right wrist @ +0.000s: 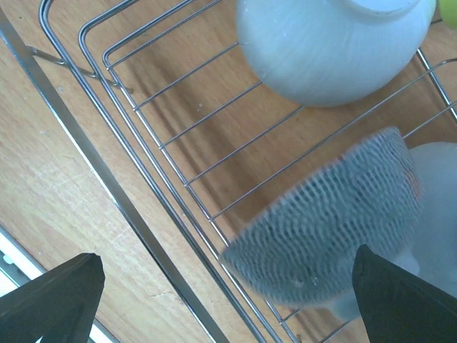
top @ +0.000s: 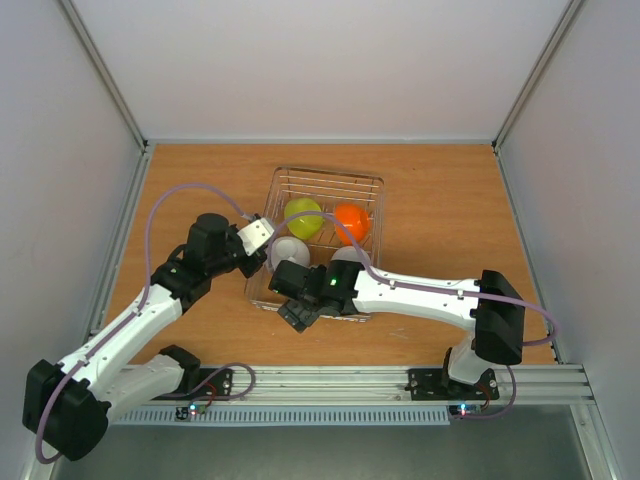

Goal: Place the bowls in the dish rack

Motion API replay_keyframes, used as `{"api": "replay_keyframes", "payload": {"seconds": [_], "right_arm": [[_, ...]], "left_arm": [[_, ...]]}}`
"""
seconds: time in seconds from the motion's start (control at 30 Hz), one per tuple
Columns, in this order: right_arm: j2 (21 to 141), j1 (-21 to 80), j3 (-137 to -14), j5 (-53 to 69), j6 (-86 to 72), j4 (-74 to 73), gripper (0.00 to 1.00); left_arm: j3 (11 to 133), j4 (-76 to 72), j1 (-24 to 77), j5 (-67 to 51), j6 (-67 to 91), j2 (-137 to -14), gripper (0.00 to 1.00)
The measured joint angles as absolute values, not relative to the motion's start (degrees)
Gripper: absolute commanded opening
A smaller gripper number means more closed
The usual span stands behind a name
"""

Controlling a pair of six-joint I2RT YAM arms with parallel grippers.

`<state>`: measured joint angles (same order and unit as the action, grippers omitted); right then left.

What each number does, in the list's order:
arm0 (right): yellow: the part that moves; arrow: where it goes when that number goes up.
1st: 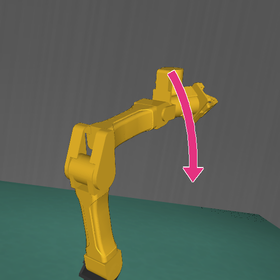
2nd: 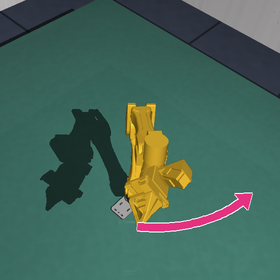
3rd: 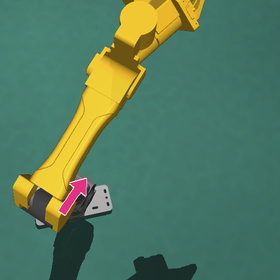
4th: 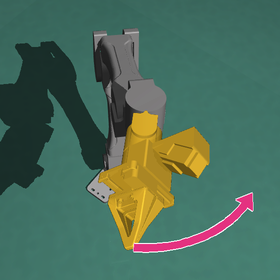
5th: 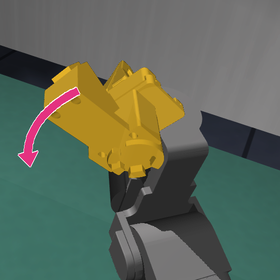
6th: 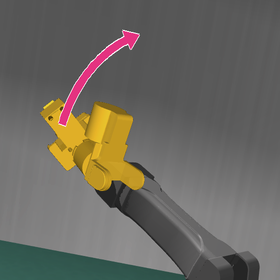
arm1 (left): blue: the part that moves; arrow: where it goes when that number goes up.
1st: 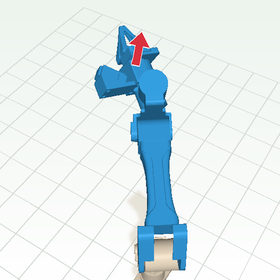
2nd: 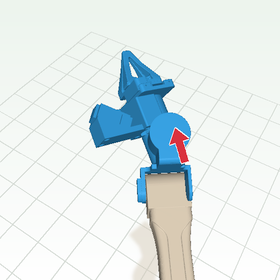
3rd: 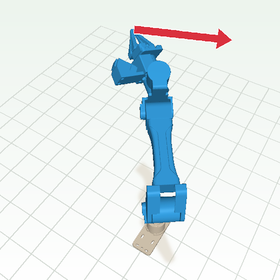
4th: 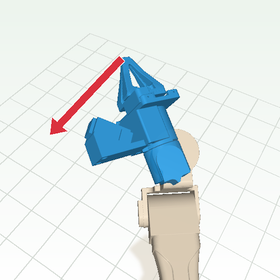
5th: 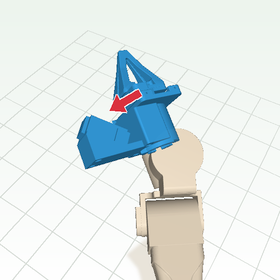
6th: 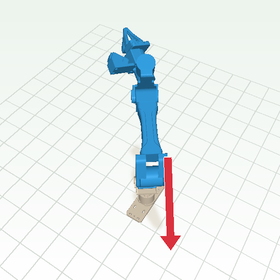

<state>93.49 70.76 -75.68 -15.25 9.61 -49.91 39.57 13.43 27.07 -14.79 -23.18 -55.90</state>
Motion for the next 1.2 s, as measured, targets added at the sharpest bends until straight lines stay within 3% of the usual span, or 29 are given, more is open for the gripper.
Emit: {"api": "replay_keyframes", "payload": {"seconds": [0.83,1.03,1.2], "right_arm": [[92.07,70.67,-73.89,-13.28,9.65,-47.88,0.97],[87.77,70.67,-69.01,-17.93,5.85,-47.22,0.96],[76.44,70.72,-61.01,-24.49,-1.08,-48.07,0.99]], "left_arm": [[39.57,13.43,27.05,-14.81,-23.18,-55.86,0.03],[39.57,13.02,26.48,-12.99,-23.07,-55.86,0.69],[39.55,11.42,24.38,-9.21,-22.15,-55.86,0.9]]}}
